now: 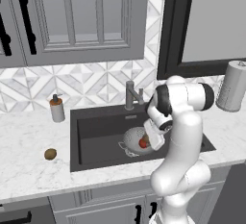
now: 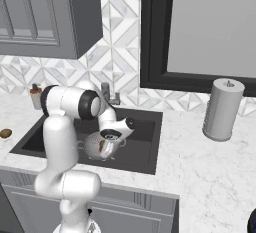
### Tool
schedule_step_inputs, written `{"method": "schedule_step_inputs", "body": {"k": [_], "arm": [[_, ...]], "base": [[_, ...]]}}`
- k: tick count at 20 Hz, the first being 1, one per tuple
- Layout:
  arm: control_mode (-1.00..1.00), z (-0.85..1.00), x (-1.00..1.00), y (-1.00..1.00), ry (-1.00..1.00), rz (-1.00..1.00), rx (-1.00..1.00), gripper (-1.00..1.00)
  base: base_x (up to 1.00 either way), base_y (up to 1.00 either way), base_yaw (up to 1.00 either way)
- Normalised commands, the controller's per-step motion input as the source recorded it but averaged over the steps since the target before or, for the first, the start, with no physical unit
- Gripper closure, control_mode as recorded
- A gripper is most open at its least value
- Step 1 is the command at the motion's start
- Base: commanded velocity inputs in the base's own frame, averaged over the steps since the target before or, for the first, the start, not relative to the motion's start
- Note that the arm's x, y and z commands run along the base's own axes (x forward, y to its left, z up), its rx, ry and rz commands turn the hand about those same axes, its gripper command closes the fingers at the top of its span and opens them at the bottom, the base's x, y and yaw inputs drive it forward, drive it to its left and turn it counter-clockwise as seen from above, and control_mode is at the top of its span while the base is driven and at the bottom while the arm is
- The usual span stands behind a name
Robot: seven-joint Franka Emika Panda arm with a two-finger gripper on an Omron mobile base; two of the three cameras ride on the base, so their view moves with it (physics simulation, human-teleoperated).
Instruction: Put the colander in the sink, put the kiwi, kiwi, apple in the colander, and turn on the sink faucet and pour water over the colander.
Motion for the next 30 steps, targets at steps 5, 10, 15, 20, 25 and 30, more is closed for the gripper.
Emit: {"method": "schedule_step_inputs", "body": {"k": [5,10,15,20,25,30], "arm": [[-1.00,-0.29,0.32,0.00,0.01,0.03,0.00,1.00],[-1.00,-0.18,0.08,0.00,-0.01,0.03,0.01,-1.00],[-1.00,0.00,-0.04,0.00,-0.14,0.05,0.08,-1.00],[-1.00,0.18,-0.12,0.00,-0.20,0.05,0.12,-1.00],[-1.00,0.92,-0.32,0.00,-0.18,0.07,0.17,-1.00],[-1.00,1.00,-0.54,0.00,-0.20,0.03,0.06,-1.00]], "base": [[0.00,0.00,0.00],[0.00,0.00,0.00],[0.00,0.00,0.00],[0.00,0.00,0.00],[0.00,0.00,0.00],[0.00,0.00,0.00]]}}
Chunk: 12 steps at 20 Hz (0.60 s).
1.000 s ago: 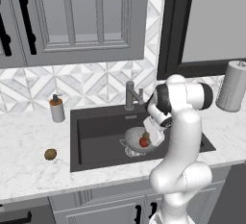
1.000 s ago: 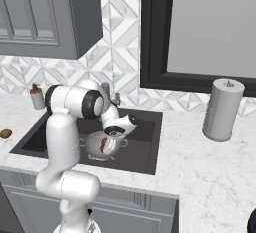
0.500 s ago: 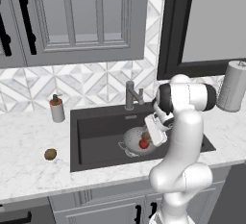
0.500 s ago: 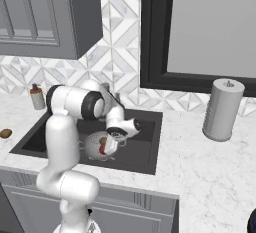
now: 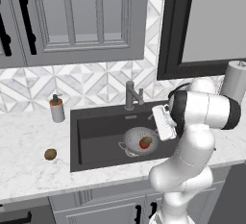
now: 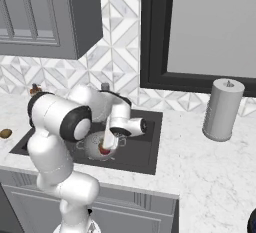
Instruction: Put the colander in the sink, put the kiwi, kiwi, apple in the colander, and turn on the sink faucet and pour water over the colander.
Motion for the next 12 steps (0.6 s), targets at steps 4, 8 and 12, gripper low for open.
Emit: {"method": "schedule_step_inputs", "body": {"k": [4,8,12], "arm": [[-1.00,1.00,-0.66,0.00,-0.23,0.00,0.02,-1.00],[-1.00,0.98,-0.68,-0.01,-0.11,0.00,0.00,-1.00],[-1.00,0.82,-0.70,-0.10,-0.10,0.00,-0.03,-1.00]], "base": [[0.00,0.00,0.00],[0.00,0.00,0.00],[0.00,0.00,0.00]]}}
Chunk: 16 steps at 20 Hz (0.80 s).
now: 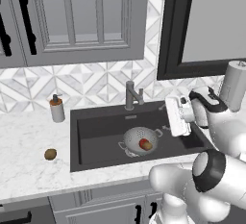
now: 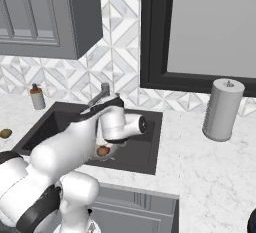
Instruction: Put the colander in the sink, put the kiwi, kiwi, apple in the colander, and turn on the sink faucet and pour water over the colander.
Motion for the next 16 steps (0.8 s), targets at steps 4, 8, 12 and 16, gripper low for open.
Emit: {"method": "schedule_step_inputs", "body": {"k": [4,8,12,16], "arm": [[-1.00,0.81,-0.76,-0.22,-0.11,0.00,-0.03,-1.00],[-1.00,0.77,-0.74,-0.07,-0.18,0.00,-0.06,-1.00],[-1.00,0.62,-0.54,0.33,-0.24,0.01,-0.17,-1.00],[-1.00,0.45,-0.39,0.76,-0.17,0.09,-0.31,-1.00]], "base": [[0.00,0.00,0.00],[0.00,0.00,0.00],[0.00,0.00,0.00],[0.00,0.00,0.00]]}}
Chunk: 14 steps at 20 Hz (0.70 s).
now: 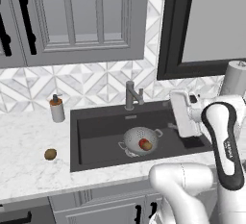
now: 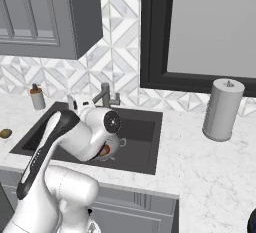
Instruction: Put the colander in the sink, put the kiwi, kiwi, apple in the colander, and turn on the sink faucet and pour water over the colander.
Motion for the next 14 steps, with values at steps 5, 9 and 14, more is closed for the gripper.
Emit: {"method": "schedule_step_inputs", "body": {"k": [5,9,14], "arm": [[-1.00,0.18,-0.26,0.99,-0.02,0.22,-0.45,-1.00],[-1.00,0.00,-0.19,1.00,0.00,0.30,-0.45,-1.00],[-1.00,-0.01,-0.28,0.88,-0.08,0.32,-0.32,-1.00]], "base": [[0.00,0.00,0.00],[0.00,0.00,0.00],[0.00,0.00,0.00]]}}
